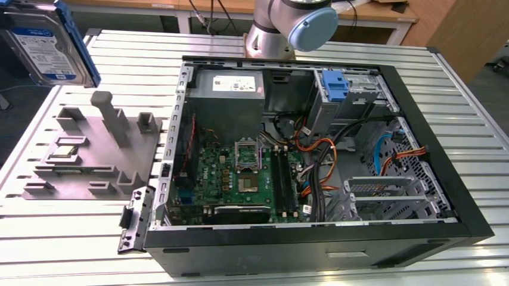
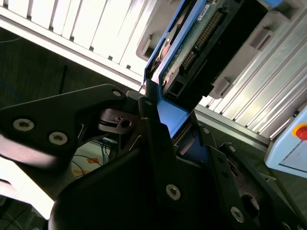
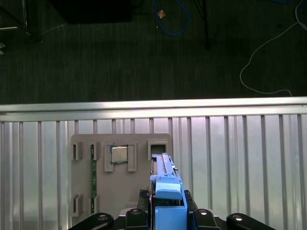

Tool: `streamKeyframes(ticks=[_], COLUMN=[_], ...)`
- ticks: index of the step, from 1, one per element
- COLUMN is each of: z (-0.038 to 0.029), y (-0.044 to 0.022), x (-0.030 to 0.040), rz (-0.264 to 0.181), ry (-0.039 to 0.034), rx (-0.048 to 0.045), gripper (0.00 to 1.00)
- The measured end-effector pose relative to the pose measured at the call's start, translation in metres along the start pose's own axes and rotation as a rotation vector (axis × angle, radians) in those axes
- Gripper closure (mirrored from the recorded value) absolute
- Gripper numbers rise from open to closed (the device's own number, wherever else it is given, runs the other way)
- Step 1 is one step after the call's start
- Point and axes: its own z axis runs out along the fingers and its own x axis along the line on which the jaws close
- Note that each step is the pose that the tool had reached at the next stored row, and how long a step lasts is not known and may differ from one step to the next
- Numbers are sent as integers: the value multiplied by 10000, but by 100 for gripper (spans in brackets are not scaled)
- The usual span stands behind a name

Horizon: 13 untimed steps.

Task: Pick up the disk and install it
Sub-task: 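Pick up the disk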

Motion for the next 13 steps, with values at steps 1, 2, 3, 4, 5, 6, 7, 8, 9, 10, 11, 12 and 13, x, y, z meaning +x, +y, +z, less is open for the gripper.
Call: streamKeyframes(ticks=[1, 2, 3, 4, 5, 6, 7, 8, 9, 10, 11, 12, 13], z=[-4, -8, -11, -16, -24, -28, -31, -34, -38, -41, -45, -48, -50], y=[0, 0, 0, 0, 0, 0, 0, 1, 1, 1, 1, 1, 1], x=[0, 0, 0, 0, 0, 0, 0, 0, -1, -1, -1, -1, -1], rz=[0, 0, 0, 0, 0, 0, 0, 0, 0, 0, 0, 0, 0], ry=[0, 0, 0, -1, 0, 0, -1, -1, 0, 0, 0, -1, -1], rx=[0, 0, 1, 0, 0, 0, 1, 1, 0, 1, 0, 0, 1], gripper=[64, 64, 64, 64, 64, 64, 64, 64, 64, 64, 64, 64, 64])
